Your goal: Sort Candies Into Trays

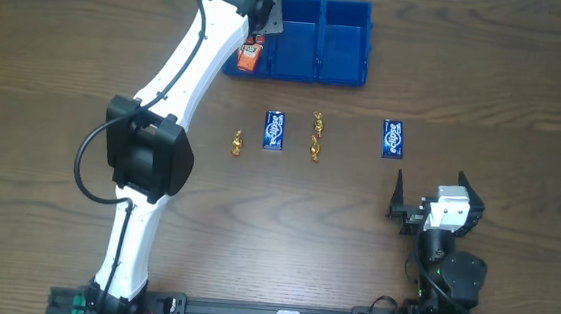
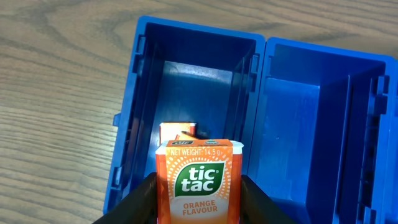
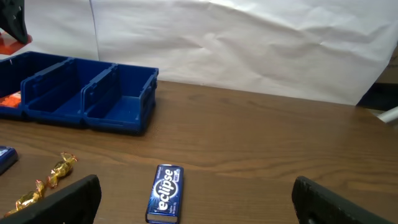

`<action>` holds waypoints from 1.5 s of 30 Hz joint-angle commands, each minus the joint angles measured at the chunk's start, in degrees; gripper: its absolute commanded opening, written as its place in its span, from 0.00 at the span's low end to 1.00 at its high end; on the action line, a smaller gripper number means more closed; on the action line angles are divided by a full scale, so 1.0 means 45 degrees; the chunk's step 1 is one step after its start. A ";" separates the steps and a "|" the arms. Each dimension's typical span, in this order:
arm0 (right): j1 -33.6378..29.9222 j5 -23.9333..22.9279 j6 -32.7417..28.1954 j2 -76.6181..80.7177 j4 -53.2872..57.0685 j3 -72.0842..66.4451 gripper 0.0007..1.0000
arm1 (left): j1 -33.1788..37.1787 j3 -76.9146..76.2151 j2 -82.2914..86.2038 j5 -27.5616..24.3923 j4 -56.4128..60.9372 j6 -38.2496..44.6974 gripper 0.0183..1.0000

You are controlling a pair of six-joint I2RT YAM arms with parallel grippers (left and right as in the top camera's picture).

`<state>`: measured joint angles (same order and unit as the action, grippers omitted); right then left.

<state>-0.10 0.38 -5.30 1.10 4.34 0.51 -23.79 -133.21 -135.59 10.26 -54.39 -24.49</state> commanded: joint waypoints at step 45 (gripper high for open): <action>0.0005 -0.0053 -0.0175 -0.0024 0.0117 -0.0010 1.00 | 0.0539 -0.0024 -0.0850 -0.0345 0.0262 0.0155 0.49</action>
<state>-0.10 0.38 -5.30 1.10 4.34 0.51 -21.82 -133.21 -138.76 8.88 -53.32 -23.97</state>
